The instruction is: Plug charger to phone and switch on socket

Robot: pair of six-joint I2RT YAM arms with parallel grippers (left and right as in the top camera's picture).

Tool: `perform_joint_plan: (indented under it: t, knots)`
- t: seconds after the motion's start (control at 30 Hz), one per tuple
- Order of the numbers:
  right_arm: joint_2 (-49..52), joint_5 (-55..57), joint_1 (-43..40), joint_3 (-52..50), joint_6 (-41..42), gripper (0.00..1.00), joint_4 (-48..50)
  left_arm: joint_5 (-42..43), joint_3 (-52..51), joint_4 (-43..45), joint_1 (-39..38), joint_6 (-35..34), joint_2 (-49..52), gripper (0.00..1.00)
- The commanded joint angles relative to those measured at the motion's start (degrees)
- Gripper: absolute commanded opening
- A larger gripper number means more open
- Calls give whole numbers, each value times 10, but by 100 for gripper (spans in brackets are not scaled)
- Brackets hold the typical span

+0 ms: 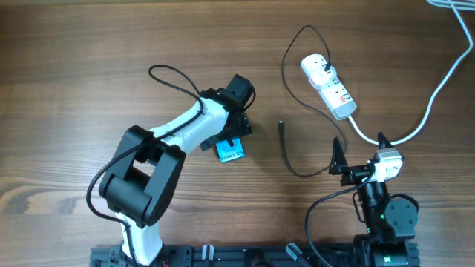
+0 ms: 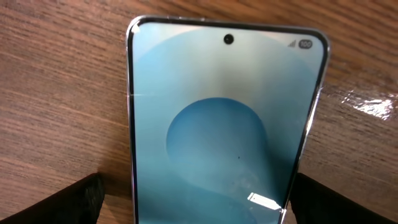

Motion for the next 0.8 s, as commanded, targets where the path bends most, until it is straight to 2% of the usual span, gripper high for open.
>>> perform_joint_plan:
  t: [0.0, 0.17, 0.3, 0.4, 0.47, 0.77]
  knots:
    - [-3, 6, -2, -1, 4, 100, 1, 16, -15, 15, -4, 4, 8, 96]
    - [-3, 6, -2, -1, 4, 100, 1, 21, -15, 18, -4, 4, 8, 96]
    - [-3, 6, -2, -1, 4, 100, 1, 21, -15, 17, -4, 4, 8, 85]
    - [-3, 6, -2, -1, 4, 100, 1, 21, -15, 11, -4, 5, 8, 84]
    - [-3, 6, -2, -1, 4, 100, 1, 21, -15, 5, -4, 5, 8, 76]
    - [-3, 6, -2, -1, 4, 100, 1, 22, 24, -30, -3, 4, 7, 73]
